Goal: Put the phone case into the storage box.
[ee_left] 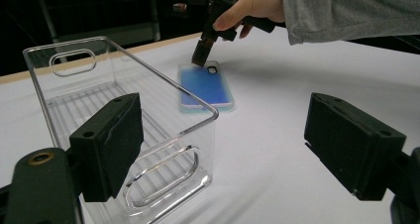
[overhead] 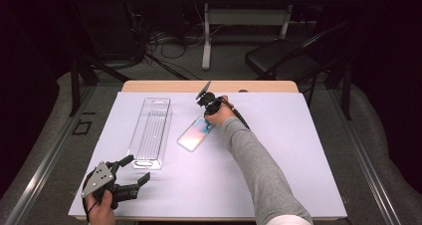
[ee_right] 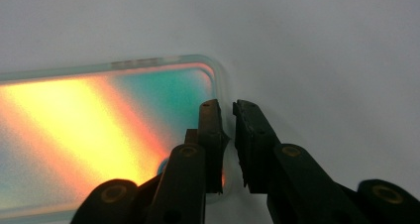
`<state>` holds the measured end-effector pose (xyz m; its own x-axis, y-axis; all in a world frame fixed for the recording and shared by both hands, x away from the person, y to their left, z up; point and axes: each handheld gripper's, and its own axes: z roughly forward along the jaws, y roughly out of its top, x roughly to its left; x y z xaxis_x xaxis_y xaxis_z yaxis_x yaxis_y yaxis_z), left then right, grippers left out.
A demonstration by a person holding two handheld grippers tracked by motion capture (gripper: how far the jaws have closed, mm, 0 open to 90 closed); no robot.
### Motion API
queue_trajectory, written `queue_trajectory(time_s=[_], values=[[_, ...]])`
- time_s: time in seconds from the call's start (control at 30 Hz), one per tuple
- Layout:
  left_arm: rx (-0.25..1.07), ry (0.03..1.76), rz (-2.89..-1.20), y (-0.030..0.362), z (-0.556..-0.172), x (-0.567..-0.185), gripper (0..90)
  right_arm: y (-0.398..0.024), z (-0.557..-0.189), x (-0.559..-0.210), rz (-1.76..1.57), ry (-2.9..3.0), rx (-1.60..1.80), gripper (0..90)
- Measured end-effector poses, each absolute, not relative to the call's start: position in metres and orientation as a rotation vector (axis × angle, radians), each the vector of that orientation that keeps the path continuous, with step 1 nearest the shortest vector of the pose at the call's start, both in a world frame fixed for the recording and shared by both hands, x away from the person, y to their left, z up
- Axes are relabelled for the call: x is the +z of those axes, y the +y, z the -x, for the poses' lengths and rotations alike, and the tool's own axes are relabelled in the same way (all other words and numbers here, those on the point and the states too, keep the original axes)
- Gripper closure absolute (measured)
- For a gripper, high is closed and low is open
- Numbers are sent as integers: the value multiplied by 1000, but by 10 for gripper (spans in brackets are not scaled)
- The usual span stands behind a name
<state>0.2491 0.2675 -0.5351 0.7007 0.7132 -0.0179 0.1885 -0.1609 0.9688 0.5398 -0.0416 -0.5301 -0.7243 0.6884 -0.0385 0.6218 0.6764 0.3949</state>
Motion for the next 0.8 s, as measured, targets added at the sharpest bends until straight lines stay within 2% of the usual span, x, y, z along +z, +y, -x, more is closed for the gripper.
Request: queue_trajectory(time_s=[0.13,0.8], values=[[543,731,-1703,267,-249,-535,158,-42,-540,-531,-1030,2715,536,857],[543,732,-1705,267,-249,-535,159,-41,-536,-532,-977,2703,521,882]])
